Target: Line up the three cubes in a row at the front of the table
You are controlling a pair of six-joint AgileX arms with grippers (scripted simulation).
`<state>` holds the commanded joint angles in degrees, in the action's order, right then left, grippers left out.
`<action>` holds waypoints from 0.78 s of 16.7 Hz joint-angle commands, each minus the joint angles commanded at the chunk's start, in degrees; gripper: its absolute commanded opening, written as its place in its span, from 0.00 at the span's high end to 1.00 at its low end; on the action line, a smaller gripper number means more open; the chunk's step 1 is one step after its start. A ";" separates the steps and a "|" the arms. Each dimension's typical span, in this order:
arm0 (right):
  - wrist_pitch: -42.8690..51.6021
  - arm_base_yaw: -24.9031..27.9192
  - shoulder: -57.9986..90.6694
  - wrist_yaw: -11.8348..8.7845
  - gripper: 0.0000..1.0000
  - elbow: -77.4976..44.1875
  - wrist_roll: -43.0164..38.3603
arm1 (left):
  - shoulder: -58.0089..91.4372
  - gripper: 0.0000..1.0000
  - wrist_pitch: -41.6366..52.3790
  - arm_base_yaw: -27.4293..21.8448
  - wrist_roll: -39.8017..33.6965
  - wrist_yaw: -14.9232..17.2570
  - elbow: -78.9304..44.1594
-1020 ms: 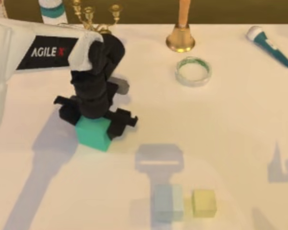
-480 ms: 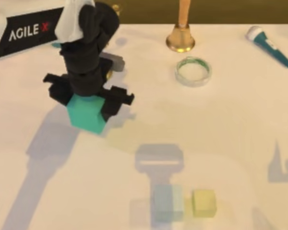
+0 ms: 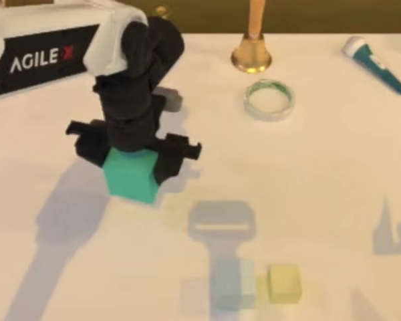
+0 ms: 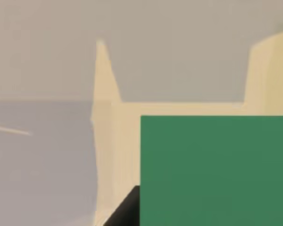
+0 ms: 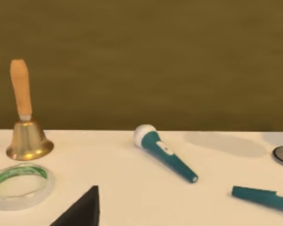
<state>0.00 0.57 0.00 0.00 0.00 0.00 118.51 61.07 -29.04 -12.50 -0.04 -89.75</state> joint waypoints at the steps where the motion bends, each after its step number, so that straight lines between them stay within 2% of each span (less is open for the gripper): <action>1: 0.00 0.00 0.00 0.00 0.00 0.00 0.00 | -1.88 1.00 -0.32 -1.40 -3.14 -0.04 2.31; 8: 0.00 0.00 0.00 0.00 0.00 0.00 0.00 | -16.08 1.00 -2.98 -11.67 -26.78 -0.25 19.58; 10: 0.00 0.00 0.00 0.00 0.00 0.00 0.00 | -18.79 1.00 -3.64 -13.39 -29.94 -0.31 22.46; 13: 0.00 0.00 0.00 0.00 0.00 0.00 0.00 | -19.54 1.00 -3.84 -13.85 -30.71 -0.33 23.22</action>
<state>0.00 0.57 0.00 0.00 0.00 0.00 98.97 57.23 -42.89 -43.21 -0.37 -66.53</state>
